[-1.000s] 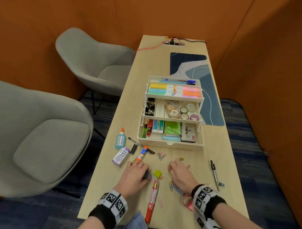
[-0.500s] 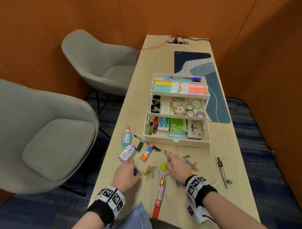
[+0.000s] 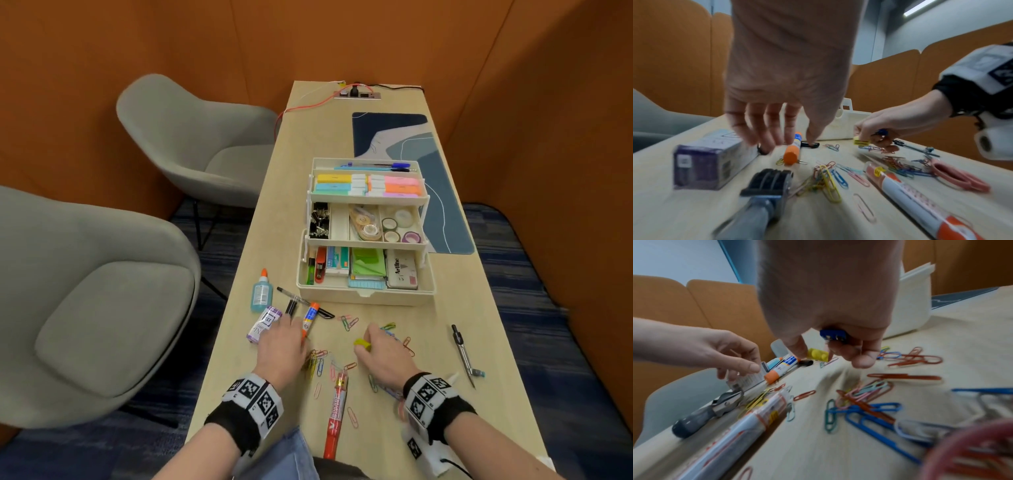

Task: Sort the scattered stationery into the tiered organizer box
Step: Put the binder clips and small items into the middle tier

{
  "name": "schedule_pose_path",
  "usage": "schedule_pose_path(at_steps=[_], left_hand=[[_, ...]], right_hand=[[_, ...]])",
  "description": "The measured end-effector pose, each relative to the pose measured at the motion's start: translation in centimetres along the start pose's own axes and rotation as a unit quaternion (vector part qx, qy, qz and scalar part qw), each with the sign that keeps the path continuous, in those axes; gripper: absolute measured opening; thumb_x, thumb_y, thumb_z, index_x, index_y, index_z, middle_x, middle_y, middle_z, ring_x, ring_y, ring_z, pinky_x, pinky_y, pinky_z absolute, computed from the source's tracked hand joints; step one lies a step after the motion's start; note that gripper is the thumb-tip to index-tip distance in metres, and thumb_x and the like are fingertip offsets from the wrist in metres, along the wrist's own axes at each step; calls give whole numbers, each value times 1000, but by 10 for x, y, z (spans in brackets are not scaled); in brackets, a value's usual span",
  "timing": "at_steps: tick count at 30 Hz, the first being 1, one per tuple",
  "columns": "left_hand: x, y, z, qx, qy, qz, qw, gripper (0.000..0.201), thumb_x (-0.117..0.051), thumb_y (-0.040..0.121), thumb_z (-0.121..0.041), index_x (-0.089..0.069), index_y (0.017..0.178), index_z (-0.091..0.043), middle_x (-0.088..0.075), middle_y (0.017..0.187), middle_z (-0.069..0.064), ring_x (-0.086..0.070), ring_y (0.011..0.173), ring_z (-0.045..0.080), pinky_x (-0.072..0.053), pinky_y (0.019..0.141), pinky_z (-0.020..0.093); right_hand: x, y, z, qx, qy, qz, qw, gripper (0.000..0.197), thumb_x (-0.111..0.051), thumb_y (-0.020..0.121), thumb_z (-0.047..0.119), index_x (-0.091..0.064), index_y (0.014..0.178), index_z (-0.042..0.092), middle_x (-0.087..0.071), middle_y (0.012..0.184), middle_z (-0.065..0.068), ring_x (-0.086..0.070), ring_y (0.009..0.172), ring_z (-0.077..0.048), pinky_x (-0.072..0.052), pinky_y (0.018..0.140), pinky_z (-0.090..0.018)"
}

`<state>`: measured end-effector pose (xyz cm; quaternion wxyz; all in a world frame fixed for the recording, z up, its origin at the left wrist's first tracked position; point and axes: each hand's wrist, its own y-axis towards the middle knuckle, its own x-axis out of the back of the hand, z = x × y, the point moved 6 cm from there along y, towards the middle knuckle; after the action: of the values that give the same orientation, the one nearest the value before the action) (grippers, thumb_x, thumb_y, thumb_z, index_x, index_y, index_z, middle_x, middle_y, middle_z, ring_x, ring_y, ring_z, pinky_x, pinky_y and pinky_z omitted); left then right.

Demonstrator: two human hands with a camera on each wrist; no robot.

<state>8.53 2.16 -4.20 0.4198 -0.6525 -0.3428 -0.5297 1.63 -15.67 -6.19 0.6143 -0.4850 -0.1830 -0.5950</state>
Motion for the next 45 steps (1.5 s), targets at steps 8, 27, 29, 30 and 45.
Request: schedule_pose_path(at_steps=[8, 27, 29, 30, 45], left_hand=[[4, 57, -14, -82, 146, 26, 986, 29, -57, 88, -14, -53, 117, -16, -58, 119, 6, -50, 112, 25, -35, 99, 39], [51, 63, -78, -290, 9, -110, 951, 14, -56, 86, -11, -48, 96, -14, -50, 85, 0, -44, 61, 11, -37, 51, 21], [86, 81, -87, -291, -18, -225, 930, 8, -46, 90, -23, -48, 90, -15, -49, 82, -1, -42, 66, 12, -33, 60, 22], [104, 94, -91, -280, -33, -255, 925, 11, -42, 91, -25, -48, 92, -15, -49, 84, -1, -42, 69, 14, -32, 65, 24], [181, 317, -121, -150, -63, -135, 977, 34, -48, 91, -2, -58, 119, -19, -51, 112, 9, -54, 97, 30, -40, 83, 36]], right_hand=[[18, -22, -35, -55, 60, -7, 997, 19, -47, 87, 37, -41, 87, 19, -60, 85, -1, -55, 78, -22, -41, 70, -36], [53, -41, -21, -53, 164, -50, 984, 15, -46, 91, 39, -39, 91, 26, -53, 66, 5, -50, 60, -8, -40, 61, -27], [61, -40, -22, -55, 175, -65, 981, 15, -48, 91, 40, -40, 91, 27, -57, 68, -2, -48, 58, -9, -39, 60, -28], [66, -38, -22, -55, 180, -71, 980, 15, -48, 90, 42, -39, 89, 30, -59, 69, -5, -47, 59, -10, -40, 61, -30], [109, -2, -21, -61, 221, -94, 969, 23, -58, 87, 40, -37, 79, 42, -47, 51, 7, -45, 44, -2, -35, 50, -12]])
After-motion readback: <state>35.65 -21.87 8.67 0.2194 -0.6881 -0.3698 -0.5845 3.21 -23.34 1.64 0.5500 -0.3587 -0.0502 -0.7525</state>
